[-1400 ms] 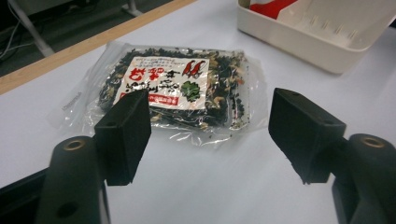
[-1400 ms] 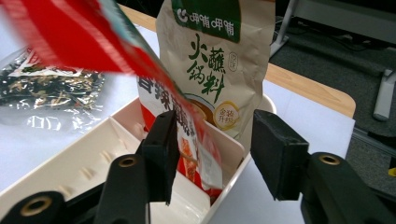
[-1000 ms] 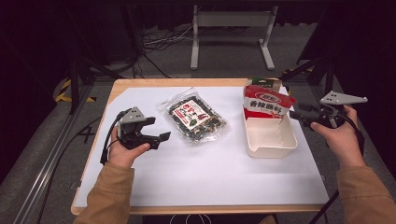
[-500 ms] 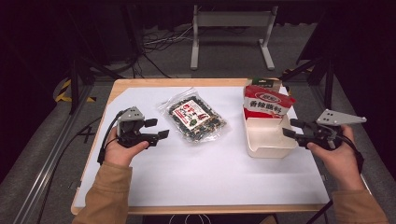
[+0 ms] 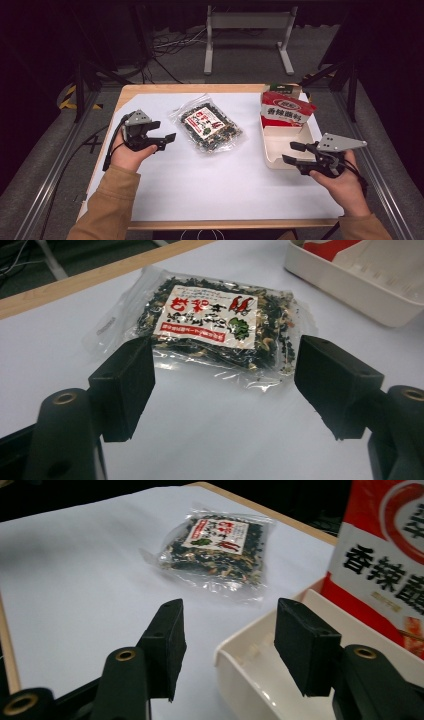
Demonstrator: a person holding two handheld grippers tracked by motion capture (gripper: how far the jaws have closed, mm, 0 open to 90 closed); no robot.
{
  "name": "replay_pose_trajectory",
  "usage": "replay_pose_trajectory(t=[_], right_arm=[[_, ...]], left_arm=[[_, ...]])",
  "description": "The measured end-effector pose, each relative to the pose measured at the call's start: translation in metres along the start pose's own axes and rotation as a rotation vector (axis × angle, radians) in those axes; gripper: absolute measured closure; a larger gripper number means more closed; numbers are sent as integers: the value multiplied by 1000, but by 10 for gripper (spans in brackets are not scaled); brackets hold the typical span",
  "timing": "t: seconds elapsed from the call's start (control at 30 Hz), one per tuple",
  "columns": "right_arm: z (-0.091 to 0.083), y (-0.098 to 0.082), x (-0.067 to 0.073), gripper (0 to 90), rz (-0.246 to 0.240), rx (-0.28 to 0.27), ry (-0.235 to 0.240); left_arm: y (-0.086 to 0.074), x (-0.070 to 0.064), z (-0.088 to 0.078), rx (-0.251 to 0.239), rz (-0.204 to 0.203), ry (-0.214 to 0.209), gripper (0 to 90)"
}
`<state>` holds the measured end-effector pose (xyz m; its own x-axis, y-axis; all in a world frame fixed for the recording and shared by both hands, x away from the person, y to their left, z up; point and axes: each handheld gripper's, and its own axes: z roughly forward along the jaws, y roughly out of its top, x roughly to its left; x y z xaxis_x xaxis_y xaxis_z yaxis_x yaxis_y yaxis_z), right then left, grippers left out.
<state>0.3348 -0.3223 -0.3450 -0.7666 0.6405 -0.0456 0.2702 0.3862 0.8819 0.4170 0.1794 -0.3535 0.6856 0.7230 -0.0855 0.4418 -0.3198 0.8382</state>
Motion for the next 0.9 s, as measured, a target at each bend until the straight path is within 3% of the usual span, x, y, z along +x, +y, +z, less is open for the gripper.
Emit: replay_pose_trajectory(t=[0.17,0.23,0.43,0.5,0.63,0.77,0.9], right_arm=[[6,1,12,479,-3,-22,44],[6,1,15,488,-11,-28,42],[7,2,20,494,-34,-37,45],[9,2,23,488,-33,-46,53],[10,2,27,480,-47,-52,50],[10,2,30,472,-59,-64,46],[10,3,31,470,-65,-64,48]], left_arm=[[0,6,7,37,-29,11,189],[1,11,11,44,-46,37,169],[5,19,17,39,-76,49,98],[3,23,24,32,-116,50,77],[0,25,32,28,-155,35,93],[-6,26,46,60,-184,-12,178],[-8,25,56,87,-211,-23,196]])
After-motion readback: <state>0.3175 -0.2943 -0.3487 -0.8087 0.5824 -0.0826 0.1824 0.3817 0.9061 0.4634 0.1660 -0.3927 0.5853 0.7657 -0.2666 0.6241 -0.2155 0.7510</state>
